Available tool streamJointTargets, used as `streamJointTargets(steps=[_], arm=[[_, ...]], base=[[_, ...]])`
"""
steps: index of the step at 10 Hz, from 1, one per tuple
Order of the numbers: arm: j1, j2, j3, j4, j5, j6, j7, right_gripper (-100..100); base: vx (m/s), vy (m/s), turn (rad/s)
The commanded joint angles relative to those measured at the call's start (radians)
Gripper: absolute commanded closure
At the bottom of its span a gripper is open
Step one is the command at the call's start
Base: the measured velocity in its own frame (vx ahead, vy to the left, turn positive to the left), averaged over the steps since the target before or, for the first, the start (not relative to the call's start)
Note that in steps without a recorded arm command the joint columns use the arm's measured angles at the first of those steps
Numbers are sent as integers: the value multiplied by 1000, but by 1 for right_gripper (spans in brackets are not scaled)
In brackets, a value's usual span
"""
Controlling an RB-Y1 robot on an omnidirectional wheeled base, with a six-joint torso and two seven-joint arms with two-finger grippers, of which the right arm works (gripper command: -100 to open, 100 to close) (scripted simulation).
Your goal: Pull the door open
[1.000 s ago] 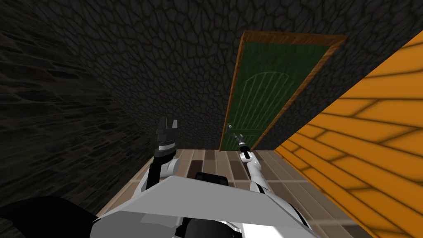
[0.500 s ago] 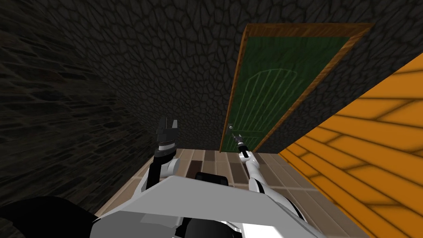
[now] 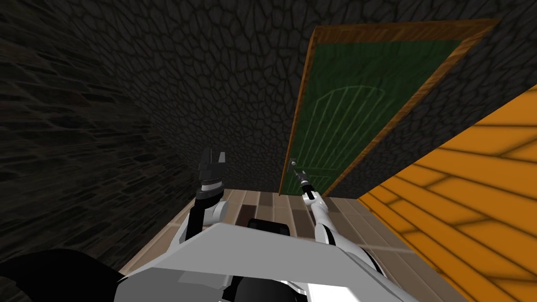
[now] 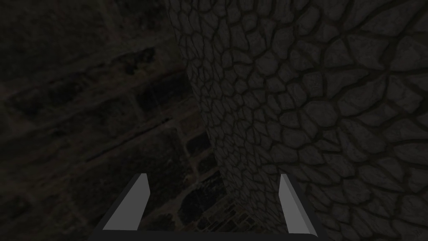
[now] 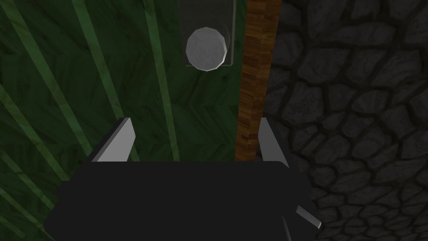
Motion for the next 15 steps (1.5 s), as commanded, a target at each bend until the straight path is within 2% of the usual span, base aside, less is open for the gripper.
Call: streamJointTargets(steps=[1,9,10,15], arm=[[0,0,-4,1,0,-1,4,-100],[4,11,-25,1,-1,-3,19,-100],[4,11,-25,1,-1,-3,19,100],[4,11,-25,1,-1,-3,19,100]], base=[[160,14,28],[190,0,24],[-12,3,-4],[-16,0,0]])
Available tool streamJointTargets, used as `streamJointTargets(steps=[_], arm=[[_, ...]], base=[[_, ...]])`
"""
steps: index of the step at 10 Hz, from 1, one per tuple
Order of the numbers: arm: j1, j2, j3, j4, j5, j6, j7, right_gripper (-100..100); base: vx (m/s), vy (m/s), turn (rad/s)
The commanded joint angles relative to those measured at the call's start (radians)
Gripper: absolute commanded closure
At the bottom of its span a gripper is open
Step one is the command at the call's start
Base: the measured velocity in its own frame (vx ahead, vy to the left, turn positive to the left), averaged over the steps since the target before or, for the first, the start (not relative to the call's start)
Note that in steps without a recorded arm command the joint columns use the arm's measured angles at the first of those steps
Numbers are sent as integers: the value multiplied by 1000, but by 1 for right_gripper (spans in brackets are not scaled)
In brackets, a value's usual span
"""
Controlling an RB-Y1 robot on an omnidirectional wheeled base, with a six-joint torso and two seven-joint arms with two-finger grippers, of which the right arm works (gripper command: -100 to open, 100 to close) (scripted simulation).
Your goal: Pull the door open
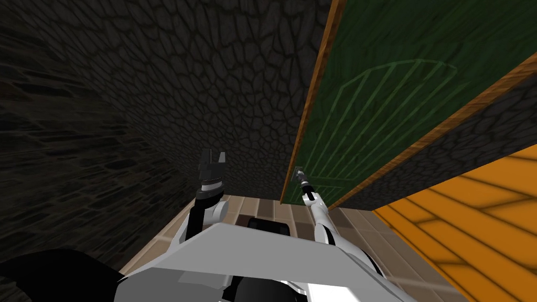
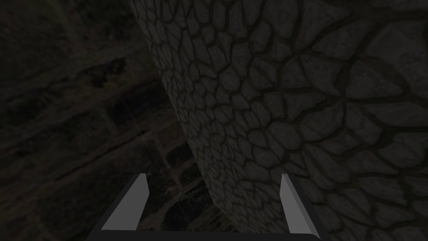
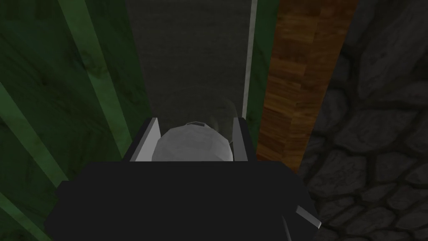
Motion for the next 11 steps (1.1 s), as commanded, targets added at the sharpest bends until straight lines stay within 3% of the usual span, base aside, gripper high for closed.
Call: streamJointTargets(steps=[1,7,8,11], arm=[[-1,-3,10,2,-21,0,-35,100],[-3,-17,47,8,-107,0,-169,100],[-3,-17,47,8,-107,0,-169,100],[-5,-27,75,13,-170,1,-256,100]], base=[[-12,-10,34],[-31,-23,44],[-27,-23,33],[-34,-24,47]])
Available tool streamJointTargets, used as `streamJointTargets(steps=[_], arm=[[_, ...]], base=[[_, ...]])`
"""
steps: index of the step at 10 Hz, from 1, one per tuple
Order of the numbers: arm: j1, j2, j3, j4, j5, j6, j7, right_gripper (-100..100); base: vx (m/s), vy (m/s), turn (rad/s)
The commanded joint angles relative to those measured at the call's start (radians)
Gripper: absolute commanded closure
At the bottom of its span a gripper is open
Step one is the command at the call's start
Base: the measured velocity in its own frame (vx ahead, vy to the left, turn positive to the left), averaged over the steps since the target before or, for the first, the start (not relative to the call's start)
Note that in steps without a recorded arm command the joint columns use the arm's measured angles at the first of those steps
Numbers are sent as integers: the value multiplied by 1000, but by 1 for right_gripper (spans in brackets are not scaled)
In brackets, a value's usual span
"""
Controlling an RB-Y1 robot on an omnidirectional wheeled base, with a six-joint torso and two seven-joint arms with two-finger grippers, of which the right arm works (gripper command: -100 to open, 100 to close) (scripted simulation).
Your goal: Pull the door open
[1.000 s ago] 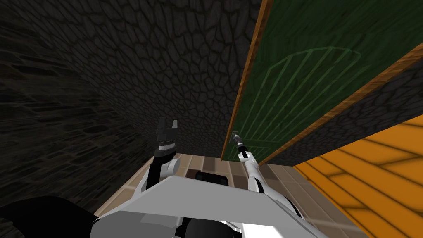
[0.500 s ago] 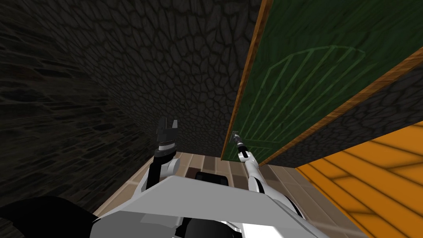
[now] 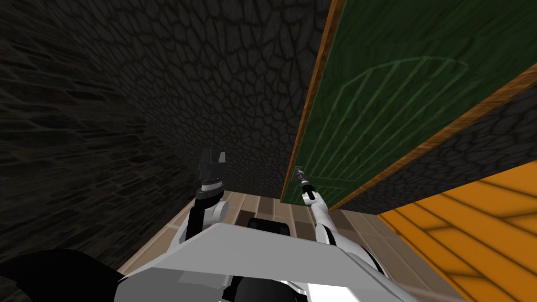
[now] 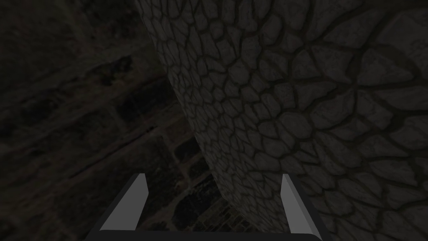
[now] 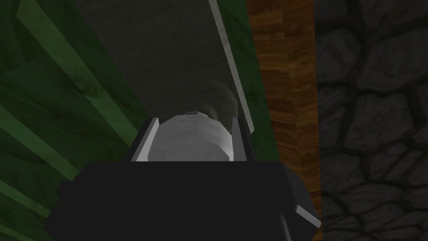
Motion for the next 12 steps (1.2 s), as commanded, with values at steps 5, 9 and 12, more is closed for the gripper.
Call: streamJointTargets(steps=[5,9,12], arm=[[-4,-13,43,7,-92,-4,-141,100],[-7,-26,81,14,-179,-4,-244,100],[-8,-31,95,16,-210,-4,-297,100]], base=[[-36,-26,43],[-40,-30,58],[-39,-26,41]])
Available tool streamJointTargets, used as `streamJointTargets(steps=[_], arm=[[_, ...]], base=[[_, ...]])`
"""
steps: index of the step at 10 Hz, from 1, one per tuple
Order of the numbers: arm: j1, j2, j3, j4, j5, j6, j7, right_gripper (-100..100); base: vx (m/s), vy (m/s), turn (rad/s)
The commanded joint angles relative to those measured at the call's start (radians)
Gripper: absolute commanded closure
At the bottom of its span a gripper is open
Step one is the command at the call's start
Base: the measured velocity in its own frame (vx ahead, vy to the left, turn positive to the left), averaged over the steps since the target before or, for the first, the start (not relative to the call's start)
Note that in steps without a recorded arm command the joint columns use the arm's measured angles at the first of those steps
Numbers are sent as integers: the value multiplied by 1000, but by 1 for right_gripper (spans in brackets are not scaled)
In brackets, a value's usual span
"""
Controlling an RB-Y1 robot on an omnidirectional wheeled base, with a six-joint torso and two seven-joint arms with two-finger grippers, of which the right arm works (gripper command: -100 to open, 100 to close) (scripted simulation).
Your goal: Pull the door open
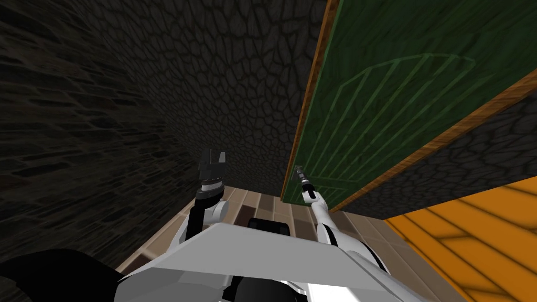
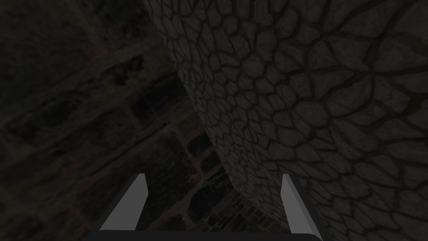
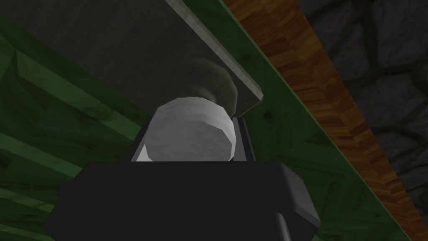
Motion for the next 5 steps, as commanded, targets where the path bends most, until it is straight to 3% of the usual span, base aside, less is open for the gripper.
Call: streamJointTargets(steps=[1,2,4,5], arm=[[5,2,26,-17,-33,2,-50,100],[5,2,26,-17,-33,2,-57,100],[3,-9,55,-12,-100,3,-121,100],[3,-9,55,-12,-100,3,-139,100]], base=[[-40,-16,45],[-33,-19,37],[-49,-41,83],[-38,-35,40]])
